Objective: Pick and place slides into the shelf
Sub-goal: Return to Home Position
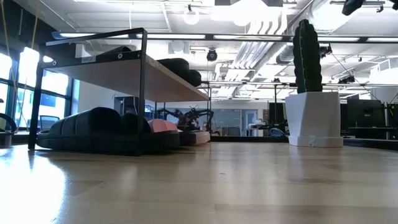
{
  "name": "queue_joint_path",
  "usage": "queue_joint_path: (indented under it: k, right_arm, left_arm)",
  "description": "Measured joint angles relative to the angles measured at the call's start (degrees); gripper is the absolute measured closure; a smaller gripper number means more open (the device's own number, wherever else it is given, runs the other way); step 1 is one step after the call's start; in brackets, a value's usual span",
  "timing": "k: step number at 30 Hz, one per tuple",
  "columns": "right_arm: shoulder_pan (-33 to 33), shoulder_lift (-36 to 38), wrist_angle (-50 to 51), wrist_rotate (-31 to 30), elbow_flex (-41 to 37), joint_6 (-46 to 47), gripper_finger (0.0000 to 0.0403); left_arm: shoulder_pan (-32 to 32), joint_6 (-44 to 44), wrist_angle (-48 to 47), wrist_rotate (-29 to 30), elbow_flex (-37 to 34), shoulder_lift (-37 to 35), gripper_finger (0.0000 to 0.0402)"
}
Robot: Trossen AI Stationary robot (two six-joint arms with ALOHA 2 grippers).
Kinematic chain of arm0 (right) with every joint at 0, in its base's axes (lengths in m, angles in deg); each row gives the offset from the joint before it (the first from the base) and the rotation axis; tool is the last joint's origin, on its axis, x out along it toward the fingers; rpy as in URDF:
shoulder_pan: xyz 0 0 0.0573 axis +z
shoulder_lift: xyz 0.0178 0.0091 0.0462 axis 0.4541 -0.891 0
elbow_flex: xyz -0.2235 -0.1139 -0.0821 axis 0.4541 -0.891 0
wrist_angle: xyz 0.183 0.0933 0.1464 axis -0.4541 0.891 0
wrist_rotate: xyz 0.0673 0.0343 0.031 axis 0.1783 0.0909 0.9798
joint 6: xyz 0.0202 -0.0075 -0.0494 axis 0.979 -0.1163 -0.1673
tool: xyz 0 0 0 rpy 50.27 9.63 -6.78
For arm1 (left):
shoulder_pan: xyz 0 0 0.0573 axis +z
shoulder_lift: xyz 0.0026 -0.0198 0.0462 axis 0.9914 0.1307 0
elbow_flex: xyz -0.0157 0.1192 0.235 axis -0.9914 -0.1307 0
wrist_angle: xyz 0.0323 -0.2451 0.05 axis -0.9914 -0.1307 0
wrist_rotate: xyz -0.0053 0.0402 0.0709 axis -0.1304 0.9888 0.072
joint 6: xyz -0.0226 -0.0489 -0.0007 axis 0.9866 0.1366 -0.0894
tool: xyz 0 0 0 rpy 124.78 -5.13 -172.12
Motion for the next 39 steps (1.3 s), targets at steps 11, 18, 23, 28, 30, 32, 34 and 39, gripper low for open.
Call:
queue_joint_path:
  k: [11, 18, 23, 28, 30, 32, 34, 39]
  right_arm:
    - [0.02, -0.24, -1.89, -0.18, -1.62, -0.13, 0.0403]
    - [0.01, -0.26, -16.06, -0.03, -12.26, 2.32, 0.0403]
    - [0.00, -0.18, -21.45, 0.21, -17.33, 4.46, 0.0403]
    - [0.00, -0.24, -20.65, -0.19, -17.31, 5.43, 0.0403]
    - [0.00, -0.24, -20.68, -0.18, -17.31, 5.59, 0.0403]
    - [0.00, -0.24, -20.50, -0.16, -17.31, 5.59, 0.0403]
    - [0.02, -0.24, -20.24, -0.16, -17.31, 5.61, 0.0403]
    - [0.02, -0.24, -18.29, -0.16, -17.31, 5.63, 0.0403]
  left_arm:
    - [0.00, 2.36, -0.18, -0.02, -1.71, 0.00, 0.0401]
    - [0.00, 4.34, 6.42, -0.19, -9.12, 0.04, 0.0401]
    - [0.00, 5.79, 11.11, -0.47, -13.77, 0.04, 0.0401]
    - [0.00, 7.32, 15.44, -0.47, -17.93, 0.02, 0.0401]
    - [0.00, 7.38, 18.44, -0.47, -19.90, 0.02, 0.0401]
    - [0.00, 7.55, 20.80, -0.50, -21.80, 0.02, 0.0401]
    - [0.00, 7.71, 22.95, -0.50, -23.52, 0.02, 0.0401]
    - [0.00, 9.20, 24.22, -0.54, -26.20, 0.02, 0.0401]
